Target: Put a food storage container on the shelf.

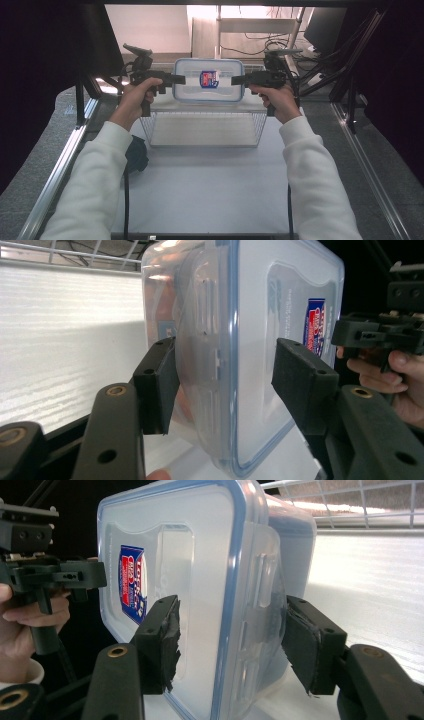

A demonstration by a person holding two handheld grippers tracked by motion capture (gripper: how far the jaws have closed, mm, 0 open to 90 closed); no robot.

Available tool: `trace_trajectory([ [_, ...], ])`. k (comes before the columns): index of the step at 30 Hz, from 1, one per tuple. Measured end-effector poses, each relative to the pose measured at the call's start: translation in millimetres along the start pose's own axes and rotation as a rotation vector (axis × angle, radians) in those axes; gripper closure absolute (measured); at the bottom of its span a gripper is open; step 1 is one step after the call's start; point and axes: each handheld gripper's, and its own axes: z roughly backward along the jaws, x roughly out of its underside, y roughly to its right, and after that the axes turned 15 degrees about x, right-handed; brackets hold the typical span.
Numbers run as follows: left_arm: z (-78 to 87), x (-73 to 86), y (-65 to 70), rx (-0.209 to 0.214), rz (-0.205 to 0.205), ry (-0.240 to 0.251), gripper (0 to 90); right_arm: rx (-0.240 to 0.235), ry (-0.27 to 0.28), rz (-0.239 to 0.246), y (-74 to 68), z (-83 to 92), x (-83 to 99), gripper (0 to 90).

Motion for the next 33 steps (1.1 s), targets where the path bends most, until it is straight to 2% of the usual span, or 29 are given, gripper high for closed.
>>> trace_trajectory([
  [6, -4.1, -5.0, -6.7, 0.006, 0.055, 0.021, 43.1, 0.015, -0.026, -0.053, 1.6, -7.0, -6.6, 39.0],
  [15, -8.4, -8.4, -12.9, 0.000, 0.111, 0.042, 41.0, 0.046, -0.046, -0.125, 0.3, -15.1, -12.0, 35.0],
  [23, -12.1, -10.4, -18.9, 0.003, 0.136, 0.055, 38.6, 0.056, -0.054, -0.187, 2.6, -20.9, -14.0, 33.6],
  [33, -17.0, -9.3, -22.1, -0.015, 0.130, 0.084, 36.0, 0.110, -0.048, -0.209, -0.3, -25.7, -13.1, 28.9],
])
